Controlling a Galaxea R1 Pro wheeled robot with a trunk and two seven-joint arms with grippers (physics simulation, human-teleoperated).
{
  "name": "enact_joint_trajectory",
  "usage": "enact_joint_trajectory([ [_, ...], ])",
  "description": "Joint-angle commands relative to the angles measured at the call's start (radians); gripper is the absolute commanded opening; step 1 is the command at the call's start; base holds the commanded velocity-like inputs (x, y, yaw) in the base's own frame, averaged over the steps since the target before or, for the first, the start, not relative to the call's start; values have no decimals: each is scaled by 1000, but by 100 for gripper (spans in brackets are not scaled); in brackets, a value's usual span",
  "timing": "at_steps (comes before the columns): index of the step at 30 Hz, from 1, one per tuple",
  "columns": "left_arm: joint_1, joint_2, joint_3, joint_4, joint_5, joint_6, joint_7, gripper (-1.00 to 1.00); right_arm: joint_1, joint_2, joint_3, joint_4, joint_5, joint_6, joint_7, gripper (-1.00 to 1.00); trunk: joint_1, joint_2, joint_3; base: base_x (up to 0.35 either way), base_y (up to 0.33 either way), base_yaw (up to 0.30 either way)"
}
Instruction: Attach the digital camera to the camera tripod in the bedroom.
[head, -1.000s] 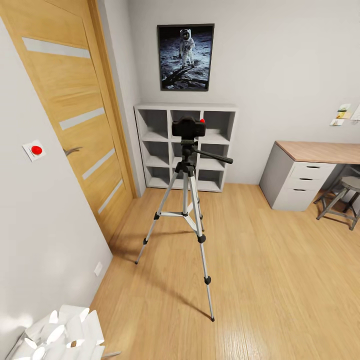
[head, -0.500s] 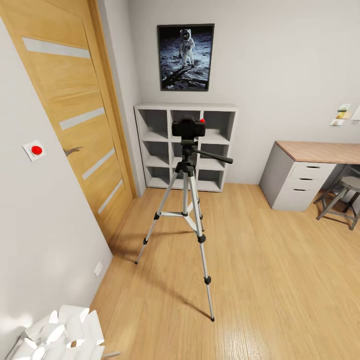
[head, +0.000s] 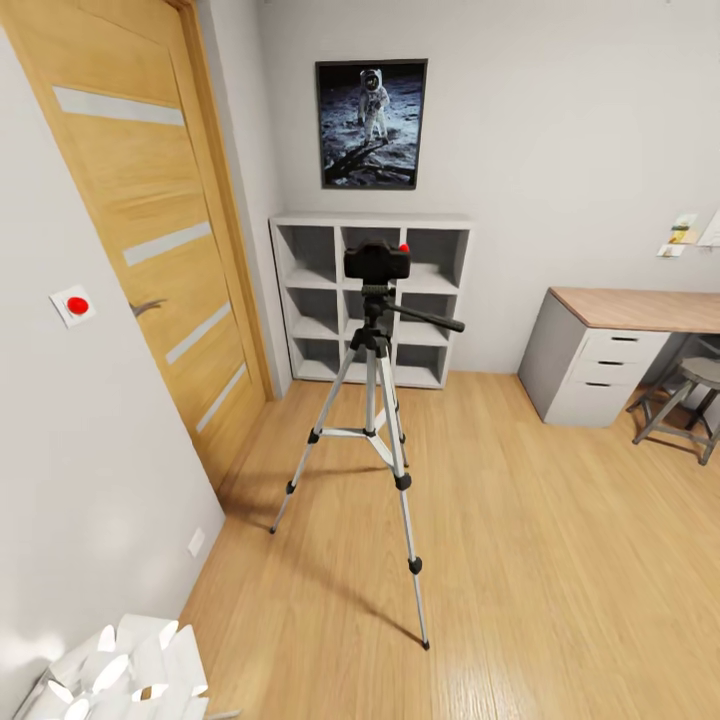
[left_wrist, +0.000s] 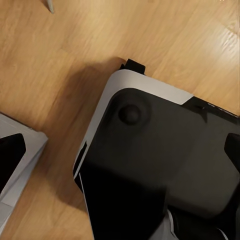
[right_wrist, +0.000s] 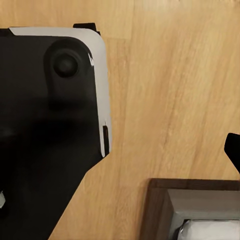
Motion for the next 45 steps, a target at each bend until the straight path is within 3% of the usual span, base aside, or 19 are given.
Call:
enact_joint_trajectory([
  [1, 0, 0, -5, -1, 7, 5, 2, 100, -1, 0, 8, 3, -11, -6, 5, 100, 1, -2, 0, 0, 0, 0],
  [45, 0, 0, -5, -2, 5, 5, 2, 100, 18, 6, 8, 2, -7, -23, 7, 100, 1, -2, 69, 0, 0, 0],
])
